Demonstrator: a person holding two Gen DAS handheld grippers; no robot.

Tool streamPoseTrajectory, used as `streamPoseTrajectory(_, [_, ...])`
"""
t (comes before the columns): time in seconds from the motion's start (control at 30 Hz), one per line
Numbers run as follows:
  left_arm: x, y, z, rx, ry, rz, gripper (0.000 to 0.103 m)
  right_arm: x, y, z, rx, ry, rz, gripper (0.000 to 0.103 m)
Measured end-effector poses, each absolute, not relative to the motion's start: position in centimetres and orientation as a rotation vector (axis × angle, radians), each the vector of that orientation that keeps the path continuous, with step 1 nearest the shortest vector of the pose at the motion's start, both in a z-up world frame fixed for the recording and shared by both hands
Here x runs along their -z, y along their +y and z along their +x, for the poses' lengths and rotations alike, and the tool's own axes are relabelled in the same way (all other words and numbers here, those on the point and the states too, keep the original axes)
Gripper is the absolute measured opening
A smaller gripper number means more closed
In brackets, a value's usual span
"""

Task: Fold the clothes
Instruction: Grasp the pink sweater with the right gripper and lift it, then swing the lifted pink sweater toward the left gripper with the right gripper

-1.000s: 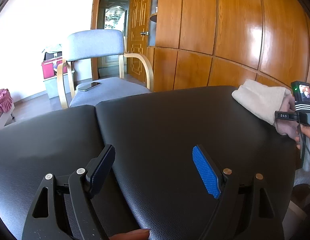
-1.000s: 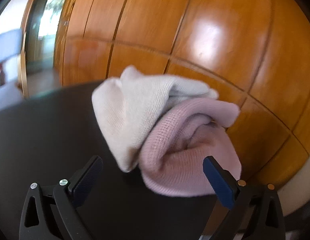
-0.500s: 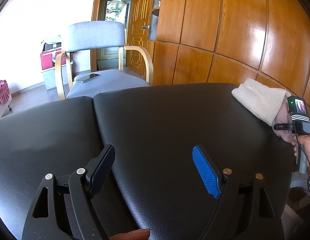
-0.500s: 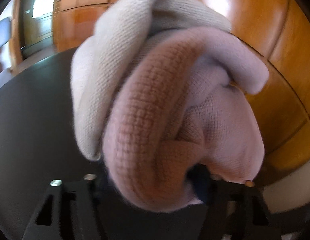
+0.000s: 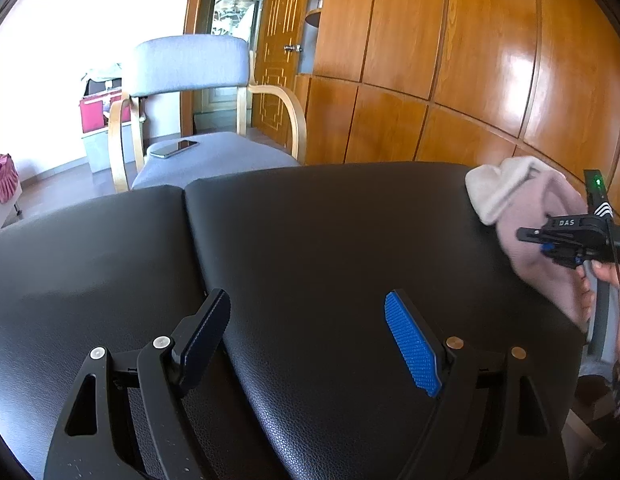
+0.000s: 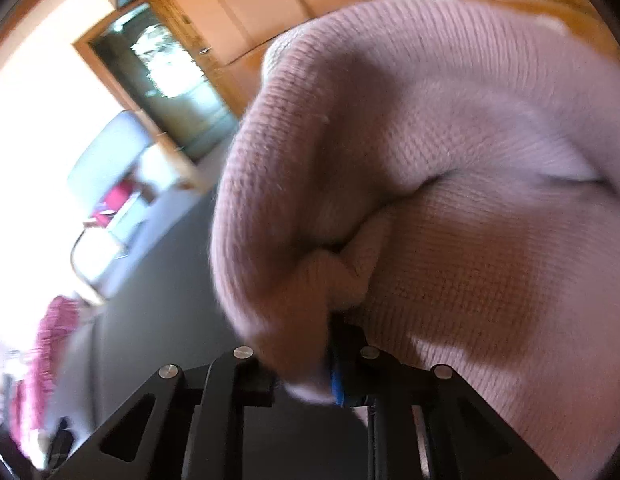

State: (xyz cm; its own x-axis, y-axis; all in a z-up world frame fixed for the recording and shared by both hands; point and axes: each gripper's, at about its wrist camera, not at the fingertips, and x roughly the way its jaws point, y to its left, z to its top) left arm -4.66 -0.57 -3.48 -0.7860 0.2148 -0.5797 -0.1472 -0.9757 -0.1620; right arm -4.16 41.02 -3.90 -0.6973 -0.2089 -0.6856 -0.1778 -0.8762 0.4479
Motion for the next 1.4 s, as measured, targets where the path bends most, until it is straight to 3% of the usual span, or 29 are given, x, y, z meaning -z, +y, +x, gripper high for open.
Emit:
streamPoseTrajectory(0.13, [3.6,-0.5,-4.9,-2.781,-0.157,-0.947,0.083,4.9,37.3,-3.6,2.697,-0.718,1.213,0.012])
streamPoseTrajectory(0.23, [3.6,-0.6,-4.9,-2.785,-0.149,-0.95,0.083,4.6,34.8,-2.8,2.751,-0.573,1.223,0.013])
streamPoseTrajectory(0.3, [3.7,-0.5,-4.9,-2.788,-0.145,-0.953,0.083,4.0,33.1,-1.5,2.88,-0.375,1.207,0.02])
streamPoseTrajectory(0.33, [3.7,-0.5,-4.9,-2.789,-0.143,-0.955,0.083,3.5,32.4,-1.1,2.94,-0.263,1.193,0.029])
streamPoseTrajectory(0.47, [3.8,-0.5,-4.9,-2.796,-0.135,-0.954,0.083,3.3,29.0,-1.6,3.105,0.314,1.206,0.04])
streamPoseTrajectory(0.5, [3.8,-0.5,-4.8,-2.797,-0.135,-0.952,0.083,3.4,28.6,-2.2,3.107,0.36,1.225,0.041])
streamPoseTrajectory(0.73, [3.9,-0.6,-4.9,-2.796,-0.139,-0.953,0.083,3.7,27.7,-8.4,3.052,0.306,1.391,0.045])
streamPoseTrajectory(0.8, [3.9,-0.7,-5.0,-2.795,-0.143,-0.956,0.083,3.8,27.5,-10.2,3.035,0.291,1.438,0.053])
streamPoseTrajectory(0.87, [4.0,-0.7,-5.0,-2.795,-0.144,-0.959,0.083,4.2,27.2,-11.4,3.002,0.284,1.475,0.076])
streamPoseTrajectory(1.03, [3.9,-0.6,-5.0,-2.794,-0.139,-0.961,0.083,4.9,27.3,-12.0,2.946,0.397,1.449,0.082])
streamPoseTrajectory(1.1, [4.0,-0.6,-5.0,-2.793,-0.139,-0.963,0.083,4.5,27.9,-11.9,2.936,0.362,1.43,0.075])
streamPoseTrajectory(1.17, [4.0,-0.6,-5.0,-2.79,-0.139,-0.968,0.083,3.9,28.7,-11.6,2.989,0.331,1.416,0.029])
streamPoseTrajectory(1.23, [4.1,-0.7,-5.1,-2.786,-0.141,-0.975,0.083,3.4,30.3,-11.2,3.001,0.162,1.389,0.02])
streamPoseTrajectory(1.4, [4.2,-0.8,-5.2,-2.784,-0.146,-0.981,0.083,1.9,33.7,-9.8,2.915,-0.38,1.283,0.017])
